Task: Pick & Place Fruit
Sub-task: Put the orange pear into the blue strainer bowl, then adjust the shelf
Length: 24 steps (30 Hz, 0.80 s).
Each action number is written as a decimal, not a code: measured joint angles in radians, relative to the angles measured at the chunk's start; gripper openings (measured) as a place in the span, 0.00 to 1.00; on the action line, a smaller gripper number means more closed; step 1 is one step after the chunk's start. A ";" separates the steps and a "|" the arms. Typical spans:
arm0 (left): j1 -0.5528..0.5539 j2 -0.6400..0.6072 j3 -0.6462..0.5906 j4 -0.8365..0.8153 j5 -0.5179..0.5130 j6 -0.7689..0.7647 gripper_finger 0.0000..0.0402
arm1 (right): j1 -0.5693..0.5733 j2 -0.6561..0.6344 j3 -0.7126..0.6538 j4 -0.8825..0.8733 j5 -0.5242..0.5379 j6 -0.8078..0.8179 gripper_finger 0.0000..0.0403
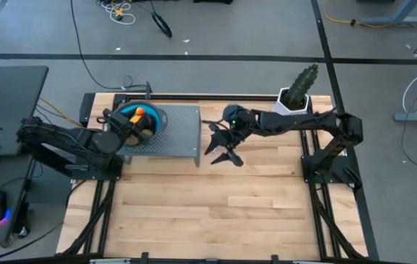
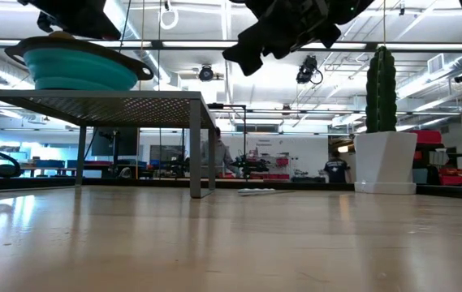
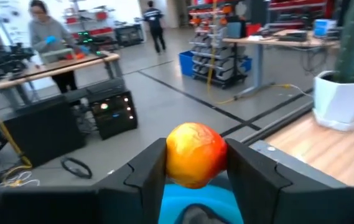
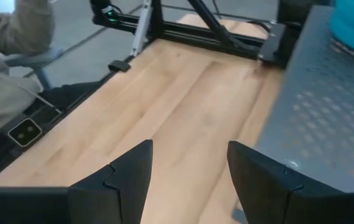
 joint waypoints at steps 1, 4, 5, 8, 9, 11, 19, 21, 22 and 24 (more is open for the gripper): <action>0.000 0.006 0.000 0.000 -0.012 -0.008 0.42 | 0.008 0.000 -0.010 0.016 0.000 -0.009 0.54; 0.000 0.011 0.000 0.000 -0.018 -0.032 0.48 | 0.032 0.000 -0.032 0.049 0.019 -0.037 0.54; 0.000 0.011 0.000 0.000 -0.017 -0.038 0.51 | 0.040 0.000 -0.035 0.049 0.038 -0.044 0.54; 0.000 0.011 0.000 -0.004 -0.017 -0.045 0.59 | 0.063 0.000 -0.037 0.050 0.118 -0.060 0.54; 0.000 0.011 0.000 -0.004 -0.016 -0.046 0.62 | 0.069 0.000 -0.037 0.050 0.140 -0.065 0.54; 0.000 0.011 0.000 -0.003 -0.017 -0.044 0.67 | 0.078 0.000 -0.037 0.051 0.171 -0.068 0.54; -0.016 0.011 0.000 0.162 0.079 0.106 0.75 | 0.094 0.000 -0.037 0.086 0.183 -0.030 0.54; -0.027 0.018 0.001 0.227 0.134 0.155 0.74 | 0.106 0.000 -0.037 0.099 0.183 -0.020 0.54; -0.032 0.023 0.001 0.253 0.162 0.168 0.74 | 0.115 0.000 -0.037 0.102 0.184 -0.019 0.54; -0.040 0.040 0.001 0.290 0.212 0.186 0.73 | 0.140 0.000 -0.037 0.102 0.210 -0.036 0.54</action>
